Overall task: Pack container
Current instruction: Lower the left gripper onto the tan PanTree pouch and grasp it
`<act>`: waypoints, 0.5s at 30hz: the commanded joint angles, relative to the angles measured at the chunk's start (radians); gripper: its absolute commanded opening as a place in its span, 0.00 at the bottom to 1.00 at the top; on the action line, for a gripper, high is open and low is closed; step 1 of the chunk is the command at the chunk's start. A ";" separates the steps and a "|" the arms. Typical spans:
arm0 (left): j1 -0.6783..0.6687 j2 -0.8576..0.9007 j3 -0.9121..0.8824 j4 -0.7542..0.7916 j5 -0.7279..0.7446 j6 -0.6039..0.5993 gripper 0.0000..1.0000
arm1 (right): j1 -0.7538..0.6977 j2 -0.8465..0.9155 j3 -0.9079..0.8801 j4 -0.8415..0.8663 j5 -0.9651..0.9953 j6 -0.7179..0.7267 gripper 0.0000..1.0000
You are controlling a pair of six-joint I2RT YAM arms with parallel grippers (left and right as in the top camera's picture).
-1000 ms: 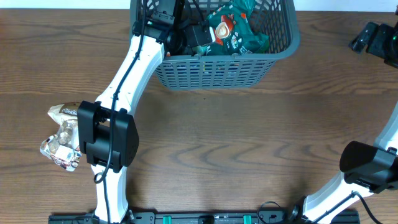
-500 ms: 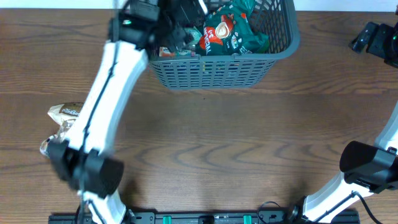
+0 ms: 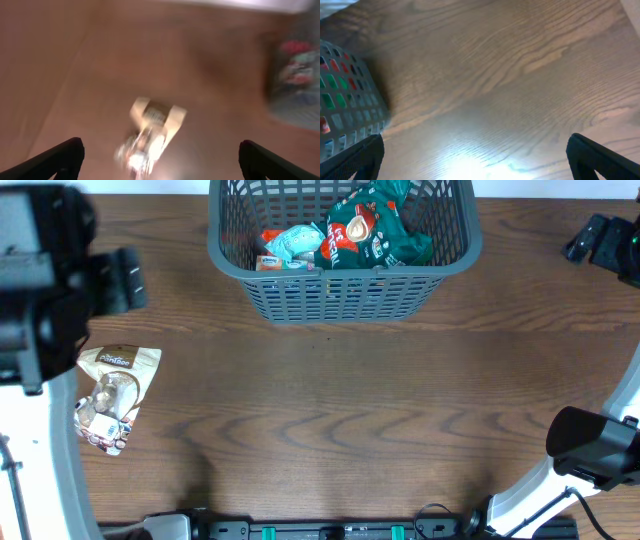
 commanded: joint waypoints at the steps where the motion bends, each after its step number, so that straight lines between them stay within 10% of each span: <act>1: 0.071 -0.079 -0.101 -0.052 -0.029 -0.059 0.98 | -0.004 0.011 -0.003 0.005 -0.002 -0.012 0.99; 8: 0.175 -0.155 -0.443 -0.035 0.330 0.447 0.98 | -0.004 0.011 -0.003 0.005 -0.001 -0.013 0.99; 15: 0.319 -0.108 -0.749 0.232 0.328 0.473 0.99 | -0.004 0.011 -0.003 0.015 -0.001 -0.013 0.99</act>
